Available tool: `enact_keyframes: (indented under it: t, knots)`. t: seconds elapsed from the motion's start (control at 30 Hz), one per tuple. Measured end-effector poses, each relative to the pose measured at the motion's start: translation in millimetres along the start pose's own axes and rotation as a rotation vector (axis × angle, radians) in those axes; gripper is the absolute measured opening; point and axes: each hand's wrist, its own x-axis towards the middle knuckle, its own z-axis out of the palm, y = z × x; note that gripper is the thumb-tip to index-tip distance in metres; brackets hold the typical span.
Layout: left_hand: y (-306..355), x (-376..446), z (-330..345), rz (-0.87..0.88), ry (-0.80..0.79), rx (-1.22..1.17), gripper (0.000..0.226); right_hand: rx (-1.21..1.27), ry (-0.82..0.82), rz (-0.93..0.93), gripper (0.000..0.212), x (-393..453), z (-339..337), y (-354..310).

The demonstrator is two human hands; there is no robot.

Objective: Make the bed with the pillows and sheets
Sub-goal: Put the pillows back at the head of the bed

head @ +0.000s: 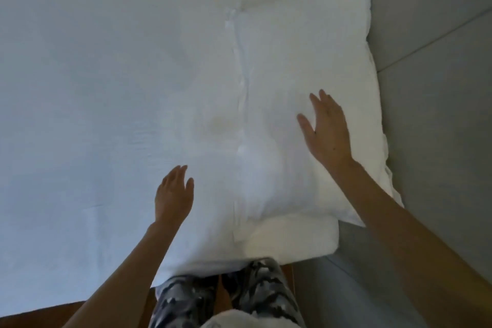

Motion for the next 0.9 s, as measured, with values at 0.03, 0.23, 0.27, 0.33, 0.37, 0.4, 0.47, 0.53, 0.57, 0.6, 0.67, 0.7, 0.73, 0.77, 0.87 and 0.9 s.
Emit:
enact_keyframes:
  t: [0.03,0.23,0.27,0.33,0.37,0.4,0.47,0.53,0.57,0.6,0.67,0.7,0.73,0.77,0.87,0.9]
  knots:
    - [2,-23,-16,-0.005,-0.029,-0.01,0.043,0.047,-0.014,0.032,0.057,-25,-6,-15]
    - [5,-155,-84,-0.074,-0.053,0.017,0.043,0.233,-0.212,-0.054,0.058,-148,-28,-99]
    - [3,-175,-91,-0.097,-0.042,0.0,0.043,0.289,-0.231,-0.067,0.057,-166,-32,-110]
    - [0,-211,-101,-0.143,-0.021,-0.034,0.042,0.402,-0.269,-0.1,0.057,-198,-39,-128]
    - [-1,-228,-105,-0.18,-0.009,-0.065,0.042,0.445,-0.304,-0.122,0.057,-213,-42,-133]
    - [-3,-245,-106,-0.217,0.006,-0.097,0.041,0.48,-0.34,-0.14,0.057,-226,-45,-134]
    - [-7,-280,-103,-0.291,0.066,-0.166,0.038,0.518,-0.407,-0.172,0.056,-252,-49,-126]
    - [-10,-317,-99,-0.373,0.137,-0.254,0.038,0.518,-0.461,-0.201,0.056,-273,-52,-111]
    - [-9,-335,-96,-0.407,0.17,-0.302,0.038,0.505,-0.482,-0.215,0.055,-281,-53,-102]
    - [-9,-353,-93,-0.433,0.202,-0.349,0.038,0.485,-0.502,-0.229,0.054,-288,-53,-94]
    - [-11,-389,-87,-0.485,0.276,-0.447,0.037,0.42,-0.553,-0.261,0.053,-298,-52,-85]
    - [-13,-406,-85,-0.515,0.315,-0.484,0.036,0.385,-0.577,-0.288,0.053,-300,-52,-85]
    - [-17,-422,-83,-0.545,0.356,-0.51,0.035,0.351,-0.598,-0.322,0.052,-303,-51,-90]
    - [-21,-438,-82,-0.579,0.4,-0.533,0.034,0.322,-0.612,-0.363,0.051,-305,-51,-97]
    - [-38,-479,-82,-0.704,0.545,-0.589,0.033,0.272,-0.636,-0.52,0.05,-315,-51,-138]
    - [-44,-491,-83,-0.742,0.591,-0.611,0.034,0.259,-0.649,-0.579,0.05,-320,-51,-155]
